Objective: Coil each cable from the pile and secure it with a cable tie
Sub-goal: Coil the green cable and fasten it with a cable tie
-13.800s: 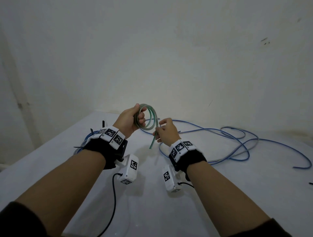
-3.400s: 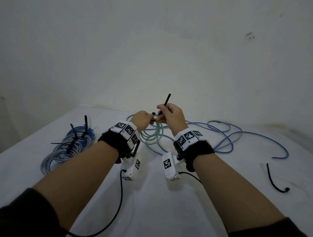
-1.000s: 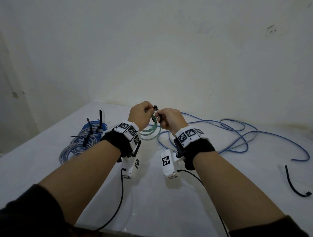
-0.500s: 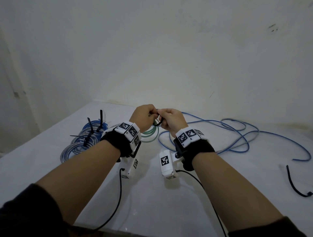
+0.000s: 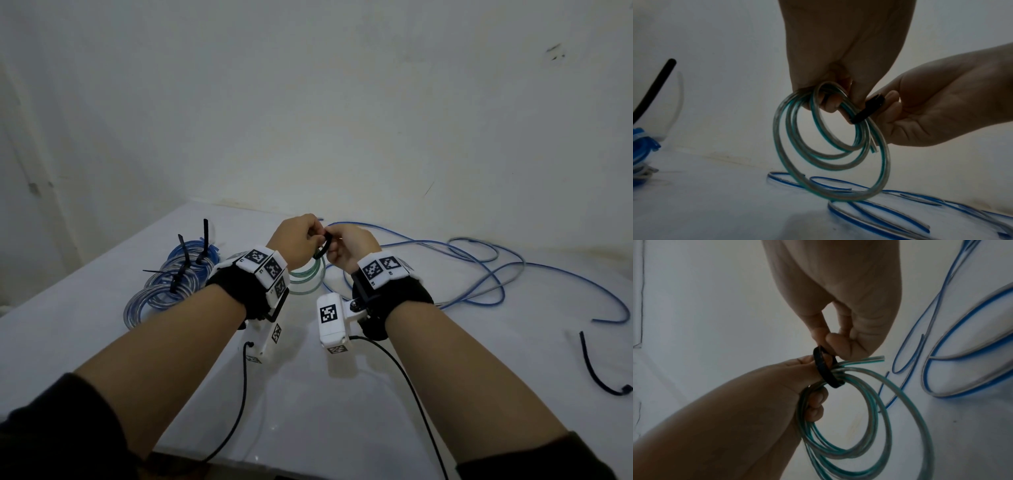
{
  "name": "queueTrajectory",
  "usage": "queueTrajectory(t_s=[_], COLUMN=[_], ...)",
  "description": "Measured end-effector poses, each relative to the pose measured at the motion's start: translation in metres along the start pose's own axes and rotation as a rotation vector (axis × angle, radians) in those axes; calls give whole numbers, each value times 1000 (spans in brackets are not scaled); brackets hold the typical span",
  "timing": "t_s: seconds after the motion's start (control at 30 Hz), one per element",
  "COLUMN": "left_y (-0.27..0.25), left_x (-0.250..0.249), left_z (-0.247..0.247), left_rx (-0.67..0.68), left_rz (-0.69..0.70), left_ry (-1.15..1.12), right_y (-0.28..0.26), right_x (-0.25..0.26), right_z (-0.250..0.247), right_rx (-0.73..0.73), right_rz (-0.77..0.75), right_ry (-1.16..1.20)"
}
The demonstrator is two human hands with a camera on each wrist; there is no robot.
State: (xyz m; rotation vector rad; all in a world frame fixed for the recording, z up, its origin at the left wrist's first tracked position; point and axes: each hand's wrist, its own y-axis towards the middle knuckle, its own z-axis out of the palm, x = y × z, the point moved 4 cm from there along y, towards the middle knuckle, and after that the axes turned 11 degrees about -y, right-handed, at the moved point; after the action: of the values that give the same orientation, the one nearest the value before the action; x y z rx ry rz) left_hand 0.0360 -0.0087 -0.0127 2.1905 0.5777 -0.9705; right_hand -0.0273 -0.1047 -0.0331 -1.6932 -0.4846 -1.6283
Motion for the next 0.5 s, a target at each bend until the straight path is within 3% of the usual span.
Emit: queueTrajectory(t_s=[0.27, 0.5], left_y=[-6, -10], left_x=[-3, -1], left_z=[4, 7], left_rx=[115, 186], left_rz=[93, 94], left_ry=[46, -68], right_y=[3, 5], right_x=[-5, -5], right_z=[-10, -19], right_rx=[-107, -164], right_rz=[33, 26], right_ry=[-27, -84])
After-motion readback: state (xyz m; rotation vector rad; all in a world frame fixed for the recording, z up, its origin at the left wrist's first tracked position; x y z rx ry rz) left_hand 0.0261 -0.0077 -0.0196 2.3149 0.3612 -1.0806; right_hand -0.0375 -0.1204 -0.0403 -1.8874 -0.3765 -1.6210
